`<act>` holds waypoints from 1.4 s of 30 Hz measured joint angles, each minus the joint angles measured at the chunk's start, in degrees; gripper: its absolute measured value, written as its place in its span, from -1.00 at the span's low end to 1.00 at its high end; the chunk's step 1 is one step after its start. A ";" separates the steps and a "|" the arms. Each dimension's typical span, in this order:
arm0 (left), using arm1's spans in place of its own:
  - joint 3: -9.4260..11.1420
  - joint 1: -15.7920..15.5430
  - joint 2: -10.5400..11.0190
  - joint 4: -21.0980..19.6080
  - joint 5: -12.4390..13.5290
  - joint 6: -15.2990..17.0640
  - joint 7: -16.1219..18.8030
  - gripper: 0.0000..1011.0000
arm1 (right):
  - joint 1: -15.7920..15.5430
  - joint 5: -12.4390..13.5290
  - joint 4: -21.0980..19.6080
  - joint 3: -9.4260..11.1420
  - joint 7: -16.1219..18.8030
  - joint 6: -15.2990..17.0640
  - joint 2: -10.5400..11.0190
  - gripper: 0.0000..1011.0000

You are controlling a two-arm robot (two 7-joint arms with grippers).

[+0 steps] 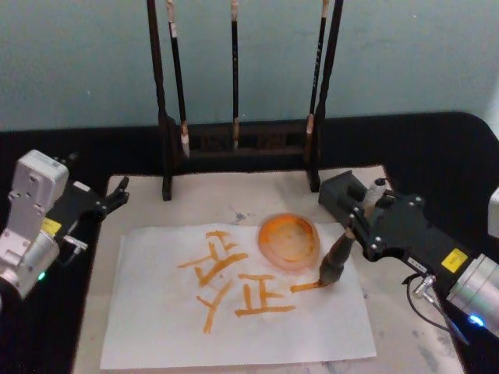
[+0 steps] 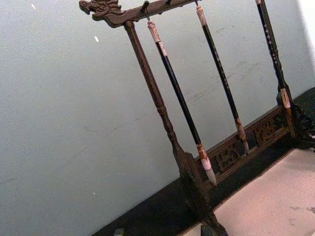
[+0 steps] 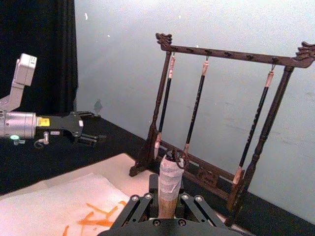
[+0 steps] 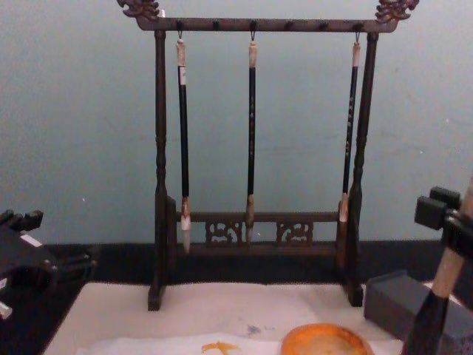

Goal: Pick up the brush from the inkstone, write on the paper, then place the brush back to its original position.

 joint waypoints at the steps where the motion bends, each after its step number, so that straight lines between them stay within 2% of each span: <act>1: 0.00 0.00 0.00 0.00 0.00 0.00 0.00 1.00 | -0.09 0.00 -0.08 0.14 0.00 -0.02 0.01 -0.67; 6: 0.00 0.00 0.00 0.00 0.00 0.00 0.00 1.00 | -0.39 0.23 -0.71 0.88 -0.05 -0.14 -0.10 -0.67; 14: 0.00 0.00 0.00 0.00 0.00 0.00 0.00 1.00 | 0.18 2.05 -1.82 1.78 0.00 -0.27 -0.97 -0.67; 19: 0.00 0.00 0.00 0.00 0.00 0.00 0.00 1.00 | 1.92 3.37 -1.15 1.71 -0.40 0.12 -2.50 -0.67; 22: 0.00 0.00 0.00 0.00 0.00 0.00 0.00 1.00 | 3.90 5.71 0.40 1.54 -0.86 1.90 -4.14 -0.67; 23: 0.00 0.00 0.00 0.00 0.00 0.00 0.00 1.00 | 3.90 5.71 0.40 1.54 -0.86 1.90 -4.14 -0.67; 32: 0.00 0.01 0.00 0.00 0.00 0.00 0.00 1.00 | 9.28 15.39 5.33 2.02 -3.77 10.00 -8.38 -0.67; 35: 0.00 0.01 0.00 0.00 0.01 0.00 0.00 1.00 | 11.55 20.57 8.01 2.85 -5.44 14.67 -10.00 -0.67; 36: 0.00 0.00 0.00 0.00 0.00 0.00 0.00 1.00 | 11.98 21.38 8.56 3.03 -5.72 15.41 -10.28 -0.67; 37: 0.00 0.00 0.00 0.00 0.00 0.00 0.00 1.00 | 12.91 23.56 9.77 3.40 -6.38 17.46 -10.87 -0.67; 38: 0.00 0.00 0.00 0.00 0.00 0.00 0.00 1.00 | 12.91 23.56 9.77 3.40 -6.38 17.46 -10.87 -0.67; 39: 0.00 0.01 0.00 0.00 0.00 0.00 0.00 1.00 | 13.90 25.65 11.10 3.76 -7.11 19.55 -11.40 -0.67; 41: 0.00 0.00 0.00 0.00 0.00 0.00 0.00 1.00 | 14.74 27.32 12.20 4.04 -7.68 21.28 -11.78 -0.67; 42: 0.00 0.00 0.00 0.00 0.00 0.00 0.00 1.00 | 15.60 29.14 13.43 4.34 -8.35 23.19 -12.12 -0.67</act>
